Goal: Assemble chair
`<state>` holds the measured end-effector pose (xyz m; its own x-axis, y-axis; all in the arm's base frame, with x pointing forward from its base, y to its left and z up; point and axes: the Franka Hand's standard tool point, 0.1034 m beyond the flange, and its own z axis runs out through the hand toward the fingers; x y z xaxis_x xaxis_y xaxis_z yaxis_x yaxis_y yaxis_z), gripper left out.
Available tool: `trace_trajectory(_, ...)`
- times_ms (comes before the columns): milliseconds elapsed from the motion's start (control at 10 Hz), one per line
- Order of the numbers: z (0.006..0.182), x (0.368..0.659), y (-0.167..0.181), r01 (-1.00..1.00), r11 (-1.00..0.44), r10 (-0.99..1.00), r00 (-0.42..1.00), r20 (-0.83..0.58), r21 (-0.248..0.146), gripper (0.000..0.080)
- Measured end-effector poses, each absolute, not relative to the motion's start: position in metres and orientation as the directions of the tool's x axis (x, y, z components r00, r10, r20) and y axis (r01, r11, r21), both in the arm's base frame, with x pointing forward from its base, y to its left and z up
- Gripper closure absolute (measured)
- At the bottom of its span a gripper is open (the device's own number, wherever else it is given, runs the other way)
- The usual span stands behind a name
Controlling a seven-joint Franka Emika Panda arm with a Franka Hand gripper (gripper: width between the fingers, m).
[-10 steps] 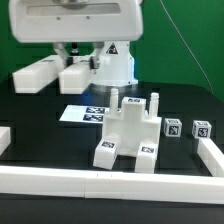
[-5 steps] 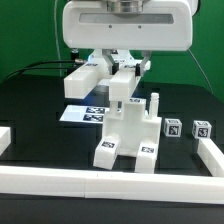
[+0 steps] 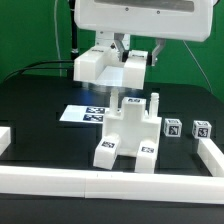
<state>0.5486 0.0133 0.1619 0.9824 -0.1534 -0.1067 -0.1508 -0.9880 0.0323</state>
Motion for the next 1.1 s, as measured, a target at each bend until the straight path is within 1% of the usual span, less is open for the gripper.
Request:
trace_trajectory(200,0.150,0.543,0.024,-0.188,-0.982,-0.189,0.977,-0.095,0.012,0.0515)
trace_trajectory(500,0.137,0.537,0.039,-0.206,-0.978,-0.206,0.974,-0.096,0.008,0.0515)
trace_trajectory(800,0.135,0.537,0.044,-0.198,-0.980,-0.198,0.976,-0.088,0.006,0.0515)
trace_trajectory(1100,0.126,0.536,0.046,-0.199,-0.980,-0.199,0.976,-0.092,0.010,0.0515)
